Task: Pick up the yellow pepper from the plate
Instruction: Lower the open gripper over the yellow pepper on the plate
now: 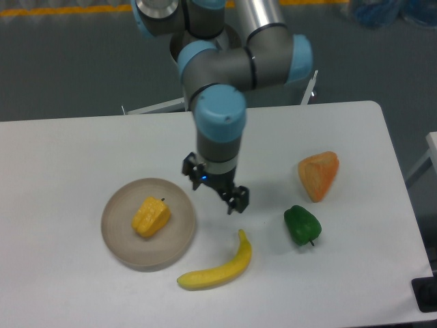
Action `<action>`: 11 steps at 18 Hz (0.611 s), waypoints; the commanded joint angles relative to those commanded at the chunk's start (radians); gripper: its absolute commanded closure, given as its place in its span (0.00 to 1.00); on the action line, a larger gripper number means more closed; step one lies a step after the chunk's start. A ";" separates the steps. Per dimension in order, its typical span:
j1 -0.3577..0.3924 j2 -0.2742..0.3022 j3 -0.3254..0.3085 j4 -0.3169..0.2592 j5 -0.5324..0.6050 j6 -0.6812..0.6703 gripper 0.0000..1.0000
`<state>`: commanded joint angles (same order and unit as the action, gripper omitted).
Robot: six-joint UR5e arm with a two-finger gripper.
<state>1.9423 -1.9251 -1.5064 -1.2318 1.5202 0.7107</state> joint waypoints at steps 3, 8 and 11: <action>-0.046 -0.017 -0.008 0.000 0.000 -0.083 0.00; -0.094 -0.045 -0.031 0.000 -0.034 -0.161 0.00; -0.115 -0.071 -0.031 0.002 -0.034 -0.168 0.00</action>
<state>1.8270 -1.9956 -1.5370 -1.2303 1.4864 0.5430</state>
